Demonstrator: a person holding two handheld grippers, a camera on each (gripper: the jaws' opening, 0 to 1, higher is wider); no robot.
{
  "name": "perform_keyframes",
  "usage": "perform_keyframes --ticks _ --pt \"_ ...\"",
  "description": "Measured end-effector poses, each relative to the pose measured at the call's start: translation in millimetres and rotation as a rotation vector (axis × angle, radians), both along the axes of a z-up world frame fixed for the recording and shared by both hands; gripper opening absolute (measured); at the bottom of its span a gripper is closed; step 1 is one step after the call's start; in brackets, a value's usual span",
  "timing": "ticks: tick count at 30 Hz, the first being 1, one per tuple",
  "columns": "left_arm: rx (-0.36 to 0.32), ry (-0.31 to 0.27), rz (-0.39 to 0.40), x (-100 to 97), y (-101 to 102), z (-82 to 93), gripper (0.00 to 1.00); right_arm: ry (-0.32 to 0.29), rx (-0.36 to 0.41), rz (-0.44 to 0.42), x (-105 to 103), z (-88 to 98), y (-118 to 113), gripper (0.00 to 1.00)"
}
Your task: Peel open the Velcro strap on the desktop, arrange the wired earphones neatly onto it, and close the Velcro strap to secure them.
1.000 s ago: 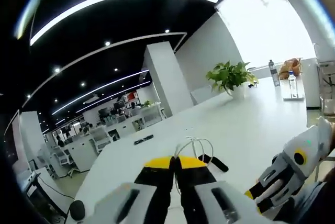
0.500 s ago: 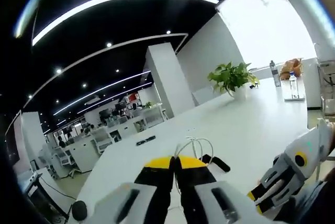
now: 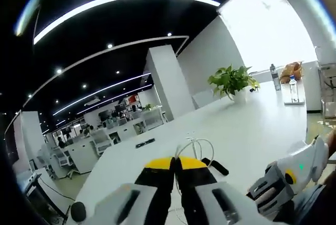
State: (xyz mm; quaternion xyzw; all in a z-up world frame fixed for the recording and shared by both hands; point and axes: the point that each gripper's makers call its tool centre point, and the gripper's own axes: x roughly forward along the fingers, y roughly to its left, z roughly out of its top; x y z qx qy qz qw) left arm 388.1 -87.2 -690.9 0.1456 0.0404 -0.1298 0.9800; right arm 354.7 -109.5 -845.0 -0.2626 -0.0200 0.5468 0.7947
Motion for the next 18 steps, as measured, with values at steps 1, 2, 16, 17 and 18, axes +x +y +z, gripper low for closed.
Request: perform_keyframes --ticks 1,2,16,17,18 --pt "0.001 -0.001 0.000 0.1 0.1 0.0 0.06 -0.003 0.000 -0.001 0.7 0.5 -0.2 0.06" --pt "0.002 -0.001 0.000 0.3 0.3 0.1 0.06 -0.006 0.003 -0.003 1.4 1.5 -0.9 0.05" --pt "0.093 -0.039 -0.009 6.2 3.5 -12.0 0.06 -0.175 0.030 0.049 -8.1 46.5 -47.8 0.05" --pt "0.107 -0.040 -0.014 7.0 2.6 -14.2 0.06 -0.185 0.024 0.067 -12.1 51.8 -53.2 0.05" --pt "0.110 -0.040 -0.013 7.7 2.1 -15.6 0.06 -0.188 0.021 0.081 -14.8 54.2 -55.3 0.04"
